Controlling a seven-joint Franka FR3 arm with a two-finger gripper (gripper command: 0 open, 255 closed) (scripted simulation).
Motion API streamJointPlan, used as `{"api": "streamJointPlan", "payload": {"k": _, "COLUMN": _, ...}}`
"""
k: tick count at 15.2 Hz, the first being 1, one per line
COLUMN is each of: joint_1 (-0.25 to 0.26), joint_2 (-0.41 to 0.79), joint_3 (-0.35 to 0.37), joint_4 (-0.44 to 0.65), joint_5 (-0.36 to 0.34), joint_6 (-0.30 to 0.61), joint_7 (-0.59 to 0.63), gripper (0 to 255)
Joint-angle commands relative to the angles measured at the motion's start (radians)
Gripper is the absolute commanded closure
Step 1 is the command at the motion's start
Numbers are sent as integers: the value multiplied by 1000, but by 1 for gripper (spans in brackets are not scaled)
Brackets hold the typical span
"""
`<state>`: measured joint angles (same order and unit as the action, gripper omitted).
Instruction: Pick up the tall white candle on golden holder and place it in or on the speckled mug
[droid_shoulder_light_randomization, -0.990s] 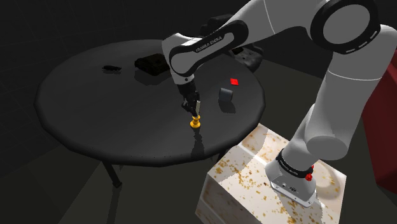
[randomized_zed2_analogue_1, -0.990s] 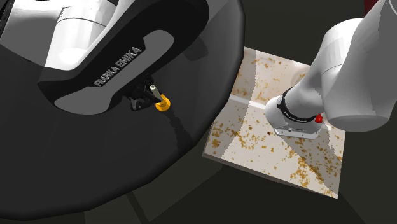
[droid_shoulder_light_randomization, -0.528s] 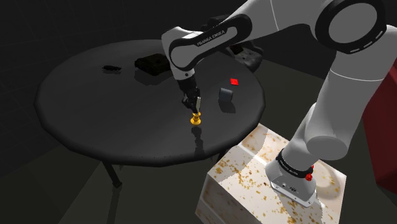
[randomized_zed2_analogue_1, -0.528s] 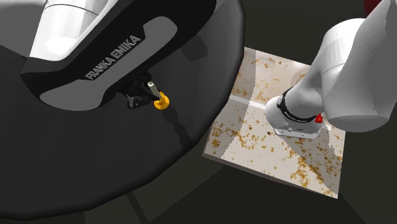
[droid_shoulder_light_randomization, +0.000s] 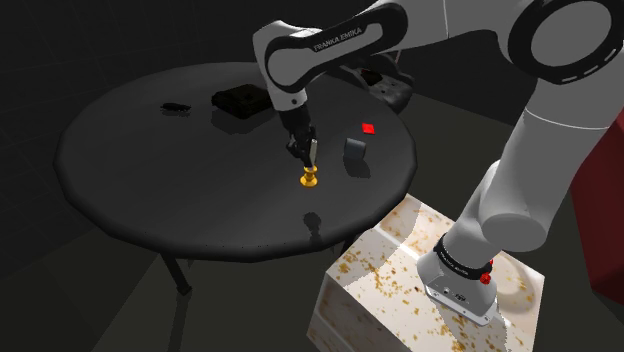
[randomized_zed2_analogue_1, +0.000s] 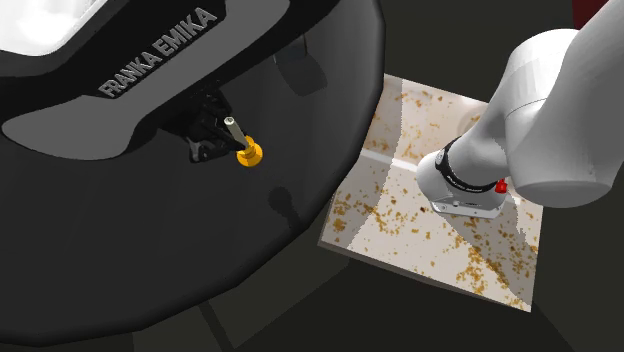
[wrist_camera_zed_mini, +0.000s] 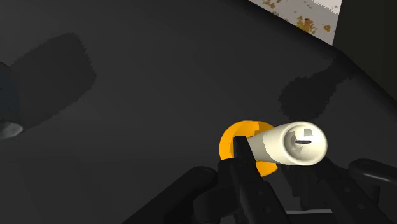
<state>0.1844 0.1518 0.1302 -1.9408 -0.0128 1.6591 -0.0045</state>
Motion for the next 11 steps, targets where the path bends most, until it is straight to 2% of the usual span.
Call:
{"api": "streamJointPlan", "payload": {"k": 1, "joint_1": -1, "joint_2": -11, "joint_3": 0, "joint_4": 13, "joint_5": 1, "joint_6": -25, "joint_7": -1, "gripper": 255}}
{"api": "streamJointPlan", "payload": {"k": 11, "joint_1": -1, "joint_2": -47, "joint_3": 0, "joint_4": 104, "joint_5": 5, "joint_6": -152, "joint_7": -4, "gripper": 255}}
